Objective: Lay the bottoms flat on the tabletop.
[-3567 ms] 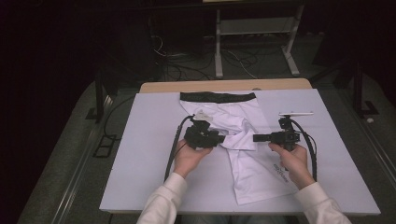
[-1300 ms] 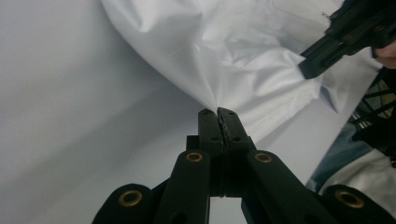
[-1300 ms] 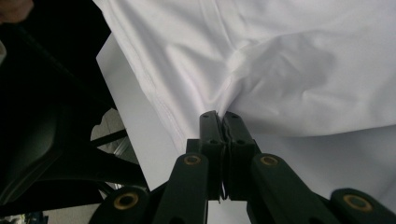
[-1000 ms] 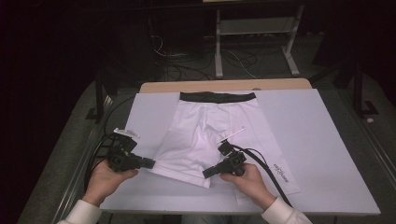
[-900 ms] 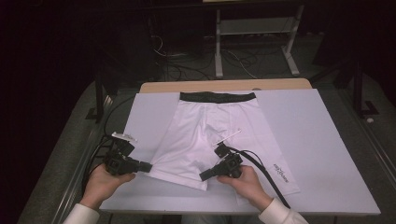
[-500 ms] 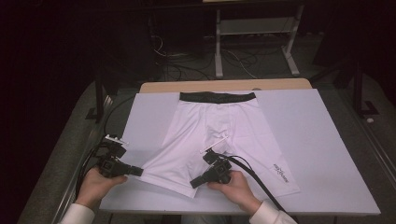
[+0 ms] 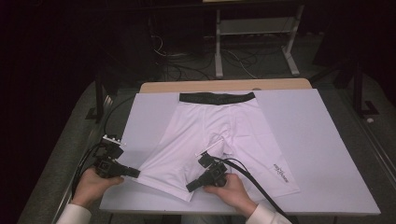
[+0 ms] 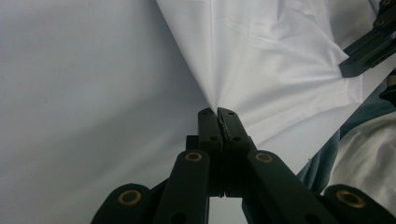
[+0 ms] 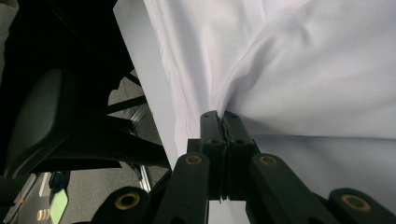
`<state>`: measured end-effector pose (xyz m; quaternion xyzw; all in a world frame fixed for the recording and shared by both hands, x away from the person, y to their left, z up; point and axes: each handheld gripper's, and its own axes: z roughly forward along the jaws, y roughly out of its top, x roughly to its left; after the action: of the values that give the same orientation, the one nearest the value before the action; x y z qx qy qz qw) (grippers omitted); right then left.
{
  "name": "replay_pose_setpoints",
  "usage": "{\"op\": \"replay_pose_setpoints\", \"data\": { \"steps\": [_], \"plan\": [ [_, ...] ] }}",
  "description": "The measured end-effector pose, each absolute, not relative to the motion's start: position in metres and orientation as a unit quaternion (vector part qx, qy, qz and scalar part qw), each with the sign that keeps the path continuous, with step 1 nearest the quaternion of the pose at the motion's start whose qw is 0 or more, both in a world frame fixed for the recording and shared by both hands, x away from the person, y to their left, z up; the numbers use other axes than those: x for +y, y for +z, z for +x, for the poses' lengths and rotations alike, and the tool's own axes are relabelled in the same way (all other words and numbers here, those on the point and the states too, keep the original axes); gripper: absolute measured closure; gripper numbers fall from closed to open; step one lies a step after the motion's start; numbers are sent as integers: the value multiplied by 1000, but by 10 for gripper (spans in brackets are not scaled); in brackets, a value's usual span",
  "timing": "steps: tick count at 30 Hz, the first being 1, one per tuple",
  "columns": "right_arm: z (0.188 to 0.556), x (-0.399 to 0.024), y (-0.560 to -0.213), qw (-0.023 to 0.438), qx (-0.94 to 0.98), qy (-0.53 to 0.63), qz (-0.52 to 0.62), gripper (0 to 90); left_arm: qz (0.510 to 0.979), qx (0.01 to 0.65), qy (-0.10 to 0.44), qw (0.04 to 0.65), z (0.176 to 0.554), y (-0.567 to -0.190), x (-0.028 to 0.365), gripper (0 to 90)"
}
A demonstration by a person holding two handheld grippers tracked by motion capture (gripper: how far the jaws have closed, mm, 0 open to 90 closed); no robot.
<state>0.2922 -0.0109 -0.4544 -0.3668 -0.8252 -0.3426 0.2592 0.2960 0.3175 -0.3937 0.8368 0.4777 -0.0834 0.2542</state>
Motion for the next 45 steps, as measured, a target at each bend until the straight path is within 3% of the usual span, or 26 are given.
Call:
{"op": "replay_pose_setpoints", "data": {
  "steps": [24,29,36,40,45],
  "plan": [
    [288,-18,-455,266,-833,-327,-358,851,841,472,-125,232,293,-415,310,852],
    [286,-23,-450,255,-841,-324,-351,712,841,468,-106,251,291,-412,311,675],
    [286,-42,-439,175,-858,-346,-336,473,844,451,-57,284,287,-405,302,420],
    [286,-55,-430,138,-861,-364,-327,327,848,434,-44,302,289,-401,294,311],
    [289,-70,-421,105,-860,-380,-324,161,848,419,-38,323,291,-397,284,237]
  ]
}}
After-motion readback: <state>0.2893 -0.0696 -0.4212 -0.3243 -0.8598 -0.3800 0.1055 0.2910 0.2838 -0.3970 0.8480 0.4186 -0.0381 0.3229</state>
